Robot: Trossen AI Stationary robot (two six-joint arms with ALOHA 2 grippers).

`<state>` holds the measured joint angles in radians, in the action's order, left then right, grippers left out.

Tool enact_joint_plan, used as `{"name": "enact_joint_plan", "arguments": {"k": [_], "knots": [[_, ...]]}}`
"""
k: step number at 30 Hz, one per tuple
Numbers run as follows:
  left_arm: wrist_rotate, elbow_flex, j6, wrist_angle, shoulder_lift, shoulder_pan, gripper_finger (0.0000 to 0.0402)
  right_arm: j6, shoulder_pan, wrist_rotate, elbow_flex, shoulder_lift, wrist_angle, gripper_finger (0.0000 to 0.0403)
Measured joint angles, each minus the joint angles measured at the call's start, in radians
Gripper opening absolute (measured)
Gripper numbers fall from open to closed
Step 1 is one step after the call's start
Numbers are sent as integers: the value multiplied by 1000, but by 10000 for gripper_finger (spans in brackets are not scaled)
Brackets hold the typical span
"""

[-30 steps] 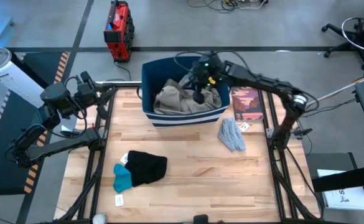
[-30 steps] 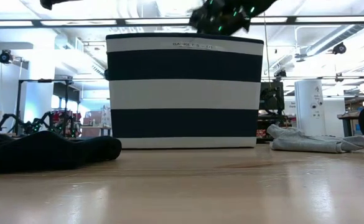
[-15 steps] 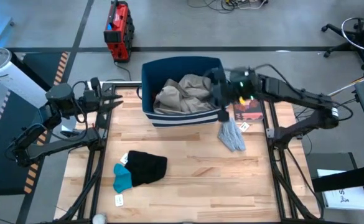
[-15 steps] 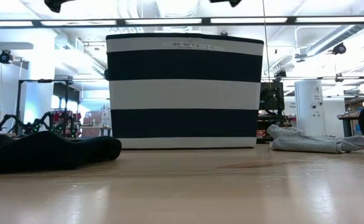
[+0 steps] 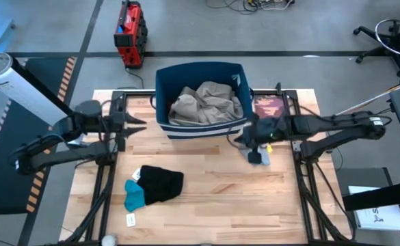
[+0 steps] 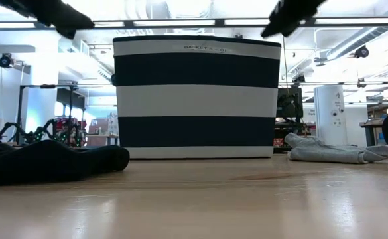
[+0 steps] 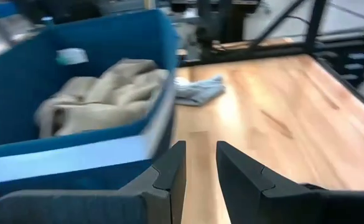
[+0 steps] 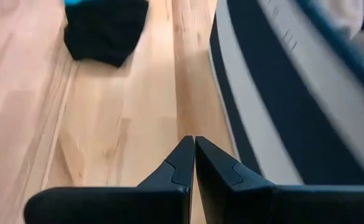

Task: Sort clothes
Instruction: Put the black underwear into the blue laundry bin

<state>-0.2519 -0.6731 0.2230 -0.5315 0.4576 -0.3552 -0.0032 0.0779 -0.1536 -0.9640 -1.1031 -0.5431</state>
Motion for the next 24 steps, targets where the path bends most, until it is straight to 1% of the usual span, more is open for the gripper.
{"name": "enact_joint_plan", "arguments": {"k": [4, 7, 10, 14, 16, 20, 24], "knots": [[1, 66, 0, 58, 7, 120, 76, 54, 37, -35, 49, -6, 33, 0], [18, 75, -32, 81, 36, 234, 76, 72, 57, -38, 68, -14, 65, 0], [132, 70, -113, 90, 86, 352, 76, 72, 68, -38, 77, -18, 88, 0], [294, 54, -197, 93, 186, 511, 76, 74, 69, -40, 80, -18, 91, 0], [346, 46, -236, 94, 246, 579, 76, 75, 69, -41, 81, -18, 91, 0], [406, 45, -348, 86, 362, 669, 76, 75, 69, -41, 81, -18, 92, 0], [407, 46, -490, 37, 472, 698, 76, 74, 69, -41, 81, -18, 93, 0]]}}
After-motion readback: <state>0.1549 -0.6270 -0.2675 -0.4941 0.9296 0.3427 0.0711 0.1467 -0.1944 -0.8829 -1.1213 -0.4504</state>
